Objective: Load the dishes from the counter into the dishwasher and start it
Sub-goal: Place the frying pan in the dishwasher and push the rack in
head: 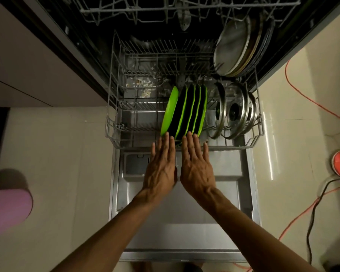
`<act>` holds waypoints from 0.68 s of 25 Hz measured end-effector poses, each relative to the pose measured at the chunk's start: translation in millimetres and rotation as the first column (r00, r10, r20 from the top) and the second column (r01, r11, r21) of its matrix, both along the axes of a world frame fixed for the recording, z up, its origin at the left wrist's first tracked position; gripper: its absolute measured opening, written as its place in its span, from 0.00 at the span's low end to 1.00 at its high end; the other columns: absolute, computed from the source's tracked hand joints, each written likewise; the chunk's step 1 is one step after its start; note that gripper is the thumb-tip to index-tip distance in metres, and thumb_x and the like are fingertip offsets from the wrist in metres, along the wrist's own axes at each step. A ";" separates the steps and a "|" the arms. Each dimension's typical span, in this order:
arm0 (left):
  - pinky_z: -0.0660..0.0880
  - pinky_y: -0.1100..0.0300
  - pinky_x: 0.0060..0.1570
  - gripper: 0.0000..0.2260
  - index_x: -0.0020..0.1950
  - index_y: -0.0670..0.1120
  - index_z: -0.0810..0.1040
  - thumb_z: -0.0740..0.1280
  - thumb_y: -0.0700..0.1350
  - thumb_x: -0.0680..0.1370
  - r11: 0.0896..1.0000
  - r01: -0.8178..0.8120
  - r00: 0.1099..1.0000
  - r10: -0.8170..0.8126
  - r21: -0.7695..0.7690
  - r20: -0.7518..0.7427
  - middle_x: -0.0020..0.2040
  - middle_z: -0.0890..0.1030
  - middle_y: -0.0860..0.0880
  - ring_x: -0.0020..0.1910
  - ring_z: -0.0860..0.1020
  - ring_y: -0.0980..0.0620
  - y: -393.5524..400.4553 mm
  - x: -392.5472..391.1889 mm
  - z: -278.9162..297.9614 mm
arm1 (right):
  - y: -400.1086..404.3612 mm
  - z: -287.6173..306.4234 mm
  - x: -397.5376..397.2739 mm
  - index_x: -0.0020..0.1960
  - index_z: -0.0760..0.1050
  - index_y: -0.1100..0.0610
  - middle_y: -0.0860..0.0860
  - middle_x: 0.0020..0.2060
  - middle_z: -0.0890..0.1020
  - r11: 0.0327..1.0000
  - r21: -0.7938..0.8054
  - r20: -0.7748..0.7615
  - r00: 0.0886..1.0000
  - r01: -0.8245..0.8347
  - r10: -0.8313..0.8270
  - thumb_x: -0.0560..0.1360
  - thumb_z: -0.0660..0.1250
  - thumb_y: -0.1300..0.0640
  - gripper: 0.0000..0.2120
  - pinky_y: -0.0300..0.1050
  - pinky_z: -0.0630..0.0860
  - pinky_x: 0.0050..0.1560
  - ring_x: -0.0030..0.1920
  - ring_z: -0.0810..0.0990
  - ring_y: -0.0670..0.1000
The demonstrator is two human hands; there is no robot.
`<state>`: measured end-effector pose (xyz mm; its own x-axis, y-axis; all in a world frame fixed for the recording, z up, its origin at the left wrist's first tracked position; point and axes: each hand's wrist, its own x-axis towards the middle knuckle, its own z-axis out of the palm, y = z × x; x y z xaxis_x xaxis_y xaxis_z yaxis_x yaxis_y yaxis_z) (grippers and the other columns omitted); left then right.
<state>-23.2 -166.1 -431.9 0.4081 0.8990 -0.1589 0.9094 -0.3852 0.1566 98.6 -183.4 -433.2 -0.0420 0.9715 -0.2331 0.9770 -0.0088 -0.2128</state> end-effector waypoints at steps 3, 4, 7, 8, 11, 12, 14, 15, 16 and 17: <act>0.50 0.43 0.75 0.44 0.77 0.34 0.49 0.70 0.40 0.68 0.999 -0.003 0.997 -0.001 -0.049 -0.077 0.77 0.52 0.33 0.77 0.53 0.35 0.8 4.6 -1.3 | -1.3 -10.7 6.3 0.79 0.43 0.61 0.58 0.79 0.45 0.998 0.045 0.101 0.994 -0.041 0.037 0.70 0.53 0.63 0.40 0.60 0.41 0.76 0.79 0.41 0.57; 0.49 0.43 0.75 0.45 0.77 0.34 0.47 0.70 0.40 0.67 0.998 -0.007 0.995 0.002 -0.057 -0.099 0.77 0.50 0.33 0.77 0.52 0.35 3.7 5.5 -1.6 | 2.0 -11.2 8.2 0.79 0.42 0.61 0.58 0.79 0.45 0.997 0.047 0.118 0.992 -0.055 0.049 0.69 0.55 0.63 0.41 0.60 0.40 0.76 0.79 0.41 0.57; 0.41 0.44 0.76 0.45 0.77 0.35 0.36 0.66 0.41 0.72 0.994 -0.010 0.992 -0.004 -0.111 -0.124 0.77 0.38 0.34 0.77 0.41 0.37 23.7 8.0 4.6 | 22.9 -7.2 15.7 0.78 0.34 0.58 0.56 0.78 0.38 0.996 -0.010 0.118 0.989 -0.088 0.089 0.71 0.58 0.62 0.44 0.58 0.32 0.75 0.77 0.33 0.55; 0.37 0.46 0.75 0.45 0.75 0.36 0.31 0.64 0.42 0.75 0.988 -0.005 0.991 -0.015 -0.154 -0.131 0.76 0.33 0.35 0.76 0.36 0.38 33.9 10.5 7.2 | 33.3 -4.0 18.9 0.77 0.31 0.58 0.56 0.77 0.34 0.994 -0.050 0.111 0.988 -0.101 0.106 0.73 0.58 0.62 0.44 0.58 0.30 0.74 0.75 0.29 0.54; 0.33 0.48 0.75 0.45 0.75 0.37 0.29 0.64 0.43 0.76 0.978 -0.016 0.992 -0.010 -0.207 -0.124 0.75 0.29 0.36 0.75 0.32 0.39 67.8 16.4 15.1 | 67.8 6.3 24.6 0.74 0.25 0.57 0.56 0.74 0.28 0.985 -0.114 0.122 0.982 -0.128 0.142 0.75 0.57 0.58 0.44 0.59 0.30 0.74 0.73 0.26 0.54; 0.33 0.48 0.75 0.45 0.75 0.37 0.31 0.65 0.44 0.76 0.978 -0.016 0.994 -0.007 -0.209 -0.106 0.76 0.30 0.36 0.76 0.32 0.39 79.4 18.1 17.1 | 79.2 8.5 25.9 0.74 0.24 0.58 0.56 0.74 0.28 0.984 -0.119 0.118 0.982 -0.131 0.145 0.75 0.57 0.57 0.44 0.59 0.31 0.74 0.74 0.27 0.55; 0.35 0.48 0.76 0.47 0.76 0.36 0.32 0.67 0.46 0.75 0.973 -0.002 0.996 -0.020 -0.232 -0.092 0.76 0.32 0.36 0.76 0.34 0.38 102.1 21.2 18.3 | 102.0 11.4 30.5 0.74 0.26 0.58 0.56 0.75 0.30 0.981 -0.142 0.094 0.984 -0.136 0.150 0.76 0.58 0.54 0.45 0.58 0.33 0.75 0.74 0.28 0.54; 0.36 0.47 0.76 0.47 0.76 0.36 0.33 0.67 0.47 0.75 0.970 0.005 0.995 -0.030 -0.242 -0.099 0.76 0.32 0.36 0.77 0.35 0.38 112.8 22.2 18.1 | 112.7 12.3 32.7 0.75 0.27 0.58 0.56 0.76 0.31 0.978 -0.151 0.084 0.984 -0.142 0.155 0.75 0.59 0.54 0.45 0.58 0.33 0.76 0.75 0.29 0.54; 0.37 0.47 0.76 0.48 0.76 0.36 0.33 0.68 0.47 0.74 0.968 0.010 0.994 -0.038 -0.249 -0.106 0.76 0.32 0.36 0.77 0.35 0.38 123.6 23.3 18.2 | 123.2 12.4 34.4 0.76 0.28 0.58 0.56 0.77 0.32 0.976 -0.156 0.077 0.984 -0.150 0.163 0.75 0.60 0.54 0.45 0.57 0.33 0.76 0.76 0.30 0.54; 0.38 0.47 0.76 0.49 0.76 0.36 0.33 0.69 0.47 0.74 0.966 0.009 0.994 -0.037 -0.258 -0.105 0.77 0.32 0.36 0.77 0.35 0.38 133.6 24.0 18.8 | 133.5 13.5 35.7 0.76 0.29 0.58 0.55 0.77 0.33 0.975 -0.159 0.067 0.983 -0.156 0.168 0.75 0.60 0.56 0.45 0.57 0.33 0.76 0.76 0.31 0.54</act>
